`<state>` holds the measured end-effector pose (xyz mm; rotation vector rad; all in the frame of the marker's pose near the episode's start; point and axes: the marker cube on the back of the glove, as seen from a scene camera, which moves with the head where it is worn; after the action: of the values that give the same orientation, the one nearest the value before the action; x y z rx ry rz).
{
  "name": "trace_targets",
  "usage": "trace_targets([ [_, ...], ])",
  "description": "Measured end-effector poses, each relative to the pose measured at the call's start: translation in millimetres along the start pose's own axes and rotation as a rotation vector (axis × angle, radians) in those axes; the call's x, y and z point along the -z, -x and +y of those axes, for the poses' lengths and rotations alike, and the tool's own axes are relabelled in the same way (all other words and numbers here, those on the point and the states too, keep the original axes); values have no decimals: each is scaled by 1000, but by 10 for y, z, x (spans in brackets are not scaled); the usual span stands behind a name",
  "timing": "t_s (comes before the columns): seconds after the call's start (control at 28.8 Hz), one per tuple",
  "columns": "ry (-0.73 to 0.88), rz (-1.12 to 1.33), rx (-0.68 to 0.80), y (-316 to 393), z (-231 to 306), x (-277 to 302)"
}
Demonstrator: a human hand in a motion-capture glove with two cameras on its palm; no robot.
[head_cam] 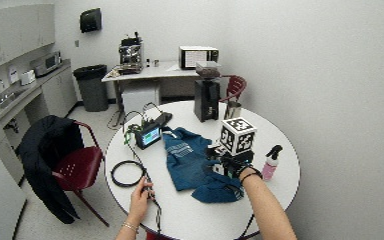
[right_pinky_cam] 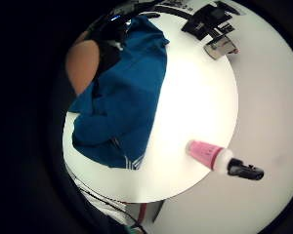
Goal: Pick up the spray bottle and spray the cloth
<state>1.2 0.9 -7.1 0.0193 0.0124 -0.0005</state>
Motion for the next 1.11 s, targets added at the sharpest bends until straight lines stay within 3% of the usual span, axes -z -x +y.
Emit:
trace_targets([
  [0.49,-220,-5,-47,-468,506,830],
  [0.69,-340,-211,-44,-646,556,846],
  [1.11,-431,-633,-70,-1116,476,619],
])
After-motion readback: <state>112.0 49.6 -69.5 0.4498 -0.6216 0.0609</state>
